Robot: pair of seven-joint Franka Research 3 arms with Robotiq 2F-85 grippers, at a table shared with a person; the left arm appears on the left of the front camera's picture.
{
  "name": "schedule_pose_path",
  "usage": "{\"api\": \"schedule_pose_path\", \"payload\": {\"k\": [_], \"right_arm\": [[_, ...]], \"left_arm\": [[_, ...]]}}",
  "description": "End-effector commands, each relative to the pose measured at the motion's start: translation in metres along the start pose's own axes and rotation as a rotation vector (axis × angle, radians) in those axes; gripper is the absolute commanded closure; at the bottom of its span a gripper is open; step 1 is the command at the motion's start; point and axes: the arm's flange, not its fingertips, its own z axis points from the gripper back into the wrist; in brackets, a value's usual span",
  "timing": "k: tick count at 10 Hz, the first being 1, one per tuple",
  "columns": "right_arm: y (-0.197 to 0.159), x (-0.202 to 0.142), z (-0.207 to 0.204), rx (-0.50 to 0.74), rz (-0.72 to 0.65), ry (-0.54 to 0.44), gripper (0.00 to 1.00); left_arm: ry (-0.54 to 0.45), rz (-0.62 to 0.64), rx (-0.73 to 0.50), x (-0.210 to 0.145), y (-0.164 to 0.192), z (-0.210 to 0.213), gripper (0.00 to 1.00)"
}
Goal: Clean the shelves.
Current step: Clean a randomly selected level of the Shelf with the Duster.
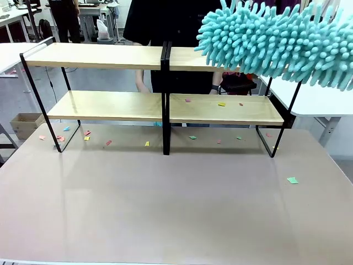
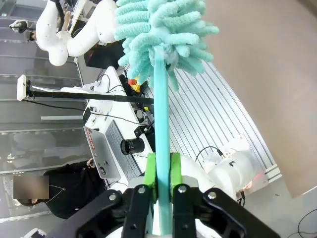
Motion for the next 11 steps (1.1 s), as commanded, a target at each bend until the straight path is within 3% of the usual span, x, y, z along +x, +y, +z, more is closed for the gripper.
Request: {"api": "schedule_pose_path", "payload": {"k": [1,2,4,6,7,8,11], "right_arm": [[-0.028,-0.045,0.003,-0.007,-0.061,-0.094,0.87],[-0.047,-0.093,-0.004,0.036,-0.055,-0.085,0.87],[-0.062,-0.119,-0.020,0.077,-0.094,-0.128,0.87],[-0.065,-0.133,-0.035,0.077,-0.104,-0.127,0.87],[-0.064,-0.133,-0.040,0.071,-0.172,-0.198,0.87],[-0.068,-0.135,-0.027,0.094,-0.127,-0.121,0.87],[-0.066,-0.131,-0.040,0.068,-0.137,-0.102,0.87]], "left_arm": [[0.000,-0.001,0.002,0.000,0.001,0.000,0.00],[0.000,-0.001,0.002,0.000,0.001,0.000,0.00],[0.000,-0.001,0.002,0.000,0.001,0.000,0.00],[0.000,-0.001,0.002,0.000,0.001,0.000,0.00],[0.000,-0.001,0.002,0.000,0.001,0.000,0.00],[0.000,-0.001,0.002,0.000,0.001,0.000,0.00],[0.000,-0.001,0.002,0.000,0.001,0.000,0.00]]}}
